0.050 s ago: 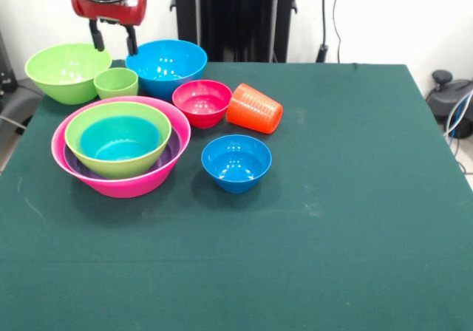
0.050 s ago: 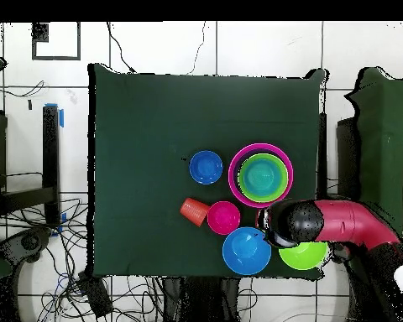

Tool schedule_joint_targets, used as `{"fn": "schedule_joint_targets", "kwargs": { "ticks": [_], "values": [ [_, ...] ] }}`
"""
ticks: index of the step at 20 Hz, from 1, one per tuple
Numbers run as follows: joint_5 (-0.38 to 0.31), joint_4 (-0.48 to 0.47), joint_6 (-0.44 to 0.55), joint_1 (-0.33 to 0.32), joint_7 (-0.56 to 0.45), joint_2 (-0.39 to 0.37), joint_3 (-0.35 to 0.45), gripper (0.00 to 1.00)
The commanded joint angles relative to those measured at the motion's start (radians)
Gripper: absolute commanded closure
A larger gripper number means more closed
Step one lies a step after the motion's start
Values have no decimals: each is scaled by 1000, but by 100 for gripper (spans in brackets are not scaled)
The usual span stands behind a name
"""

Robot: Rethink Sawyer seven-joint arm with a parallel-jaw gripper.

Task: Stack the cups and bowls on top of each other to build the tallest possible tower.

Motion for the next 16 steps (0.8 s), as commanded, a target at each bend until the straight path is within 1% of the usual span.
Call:
{"fn": "schedule_joint_targets", "kwargs": {
  "ticks": [1,3,11,16],
  "values": [
    [-54,68,-42,32,-36,87,-40,0],
    [-79,47,-73,34,-31,134,-53,0],
    [-100,-3,-108,32,-48,195,-59,0],
    [-80,-10,-82,32,-85,166,-50,0]
  ]
}}
